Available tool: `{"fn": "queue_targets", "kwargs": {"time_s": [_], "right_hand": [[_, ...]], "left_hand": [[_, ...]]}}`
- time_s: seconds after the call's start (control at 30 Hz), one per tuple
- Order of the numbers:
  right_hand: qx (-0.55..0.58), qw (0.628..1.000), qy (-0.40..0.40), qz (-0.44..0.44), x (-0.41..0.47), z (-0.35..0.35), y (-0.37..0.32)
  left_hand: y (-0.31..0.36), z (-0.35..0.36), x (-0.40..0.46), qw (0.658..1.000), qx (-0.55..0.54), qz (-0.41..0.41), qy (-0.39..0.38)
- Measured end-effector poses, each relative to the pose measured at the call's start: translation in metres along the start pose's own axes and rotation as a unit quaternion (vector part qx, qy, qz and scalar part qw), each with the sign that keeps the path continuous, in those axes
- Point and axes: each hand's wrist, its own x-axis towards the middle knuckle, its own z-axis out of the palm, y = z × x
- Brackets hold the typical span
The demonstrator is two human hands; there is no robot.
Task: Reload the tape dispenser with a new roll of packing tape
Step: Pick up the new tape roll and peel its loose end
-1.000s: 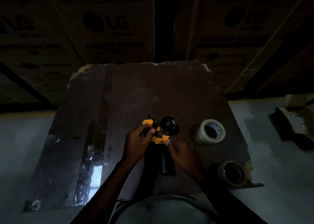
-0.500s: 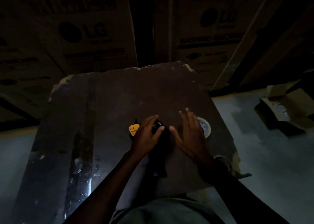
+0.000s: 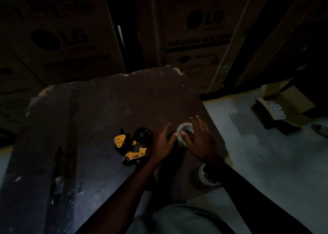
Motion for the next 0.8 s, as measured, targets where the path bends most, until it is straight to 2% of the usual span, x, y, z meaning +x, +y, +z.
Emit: {"fn": "queue_targets", "kwargs": {"time_s": [0.17, 0.3, 0.5, 0.7, 0.8], "right_hand": [[-0.006, 1.000, -0.028, -0.008, 0.002, 0.001, 0.032], [0.021, 0.995, -0.100, -0.003, 0.005, -0.006, 0.046], [-0.016, 0.970, -0.207, -0.125, 0.017, -0.002, 0.084], [-0.009, 0.950, -0.209, -0.231, 0.030, -0.008, 0.097], [0.030, 0.952, -0.192, -0.236, 0.032, -0.012, 0.095]], "left_hand": [[-0.006, 0.031, 0.004, 0.998, -0.036, -0.056, -0.015], [-0.018, 0.053, 0.004, 0.994, -0.057, -0.078, -0.047], [-0.014, 0.070, -0.002, 0.994, -0.073, -0.074, -0.028], [-0.007, 0.078, 0.000, 0.993, -0.086, -0.082, -0.002], [-0.004, 0.080, 0.003, 0.991, -0.090, -0.097, 0.010]]}}
